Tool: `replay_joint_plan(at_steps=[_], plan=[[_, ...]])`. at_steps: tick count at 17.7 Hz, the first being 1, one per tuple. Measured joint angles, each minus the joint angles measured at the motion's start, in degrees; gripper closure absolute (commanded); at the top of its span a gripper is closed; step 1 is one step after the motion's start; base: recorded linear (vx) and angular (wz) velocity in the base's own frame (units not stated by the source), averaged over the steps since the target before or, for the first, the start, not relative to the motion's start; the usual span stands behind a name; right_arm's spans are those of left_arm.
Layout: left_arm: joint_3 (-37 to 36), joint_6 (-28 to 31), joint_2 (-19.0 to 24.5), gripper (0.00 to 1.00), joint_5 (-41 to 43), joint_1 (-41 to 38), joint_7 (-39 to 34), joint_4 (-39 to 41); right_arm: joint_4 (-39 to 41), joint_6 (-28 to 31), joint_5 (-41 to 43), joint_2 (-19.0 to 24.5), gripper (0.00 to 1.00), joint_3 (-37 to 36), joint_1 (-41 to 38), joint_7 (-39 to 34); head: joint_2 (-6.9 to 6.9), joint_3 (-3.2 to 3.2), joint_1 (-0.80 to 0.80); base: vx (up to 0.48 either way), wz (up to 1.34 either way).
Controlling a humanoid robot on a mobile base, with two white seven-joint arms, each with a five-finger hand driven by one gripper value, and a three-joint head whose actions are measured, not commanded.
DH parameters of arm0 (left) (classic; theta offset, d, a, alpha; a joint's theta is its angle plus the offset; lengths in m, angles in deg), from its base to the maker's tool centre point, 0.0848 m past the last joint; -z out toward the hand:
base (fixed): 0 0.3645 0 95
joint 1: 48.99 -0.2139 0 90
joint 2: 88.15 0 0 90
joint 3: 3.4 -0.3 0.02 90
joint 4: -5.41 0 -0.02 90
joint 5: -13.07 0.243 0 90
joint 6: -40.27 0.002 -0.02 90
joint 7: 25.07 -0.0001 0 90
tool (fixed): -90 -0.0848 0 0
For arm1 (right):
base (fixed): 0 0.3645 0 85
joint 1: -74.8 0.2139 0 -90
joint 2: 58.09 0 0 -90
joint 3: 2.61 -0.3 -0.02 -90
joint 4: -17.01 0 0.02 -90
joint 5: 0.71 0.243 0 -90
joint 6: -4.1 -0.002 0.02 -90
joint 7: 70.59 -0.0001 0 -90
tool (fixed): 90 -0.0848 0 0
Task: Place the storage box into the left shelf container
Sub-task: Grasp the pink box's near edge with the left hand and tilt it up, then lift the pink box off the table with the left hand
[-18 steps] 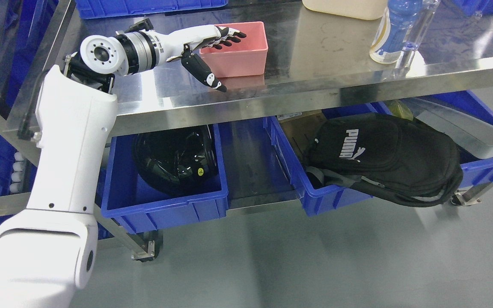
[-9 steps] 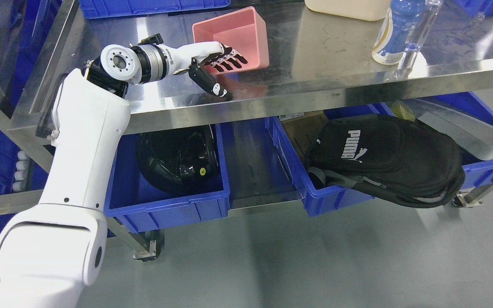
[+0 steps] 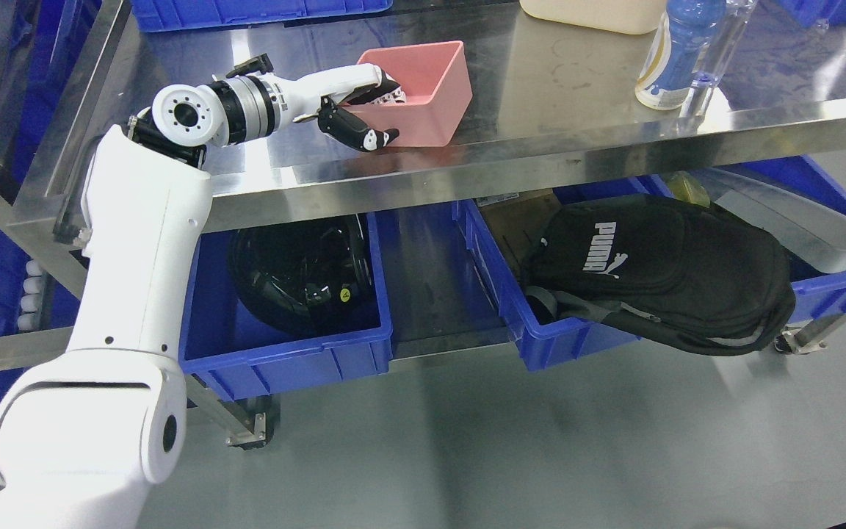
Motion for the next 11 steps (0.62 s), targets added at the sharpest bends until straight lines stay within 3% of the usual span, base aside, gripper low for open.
replay_joint_plan(at_steps=[3,8,11], plan=[[4.47,-1.22,-0.16,1.00,-4.41,0.96,-0.06,-0.41,0.00,0.00,0.00,0.00,0.00,0.00,0.00,-0.16,0.00,0.00,0.00,0.000,0.00],[8.28,-1.65,-0.30,0.99,-23.39,0.44,-0.81,0.17,0.00,0.00,0.00,0.00,0.00,0.00,0.00,-0.23,0.00,0.00,0.00,0.000,0.00],[8.14,-1.71,-0.38,0.98,-35.17,-2.50,-8.20,2.92,0.00,0.00,0.00,0.00,0.00,0.00,0.01,-0.24,0.00,0.00,0.00,0.000,0.00]])
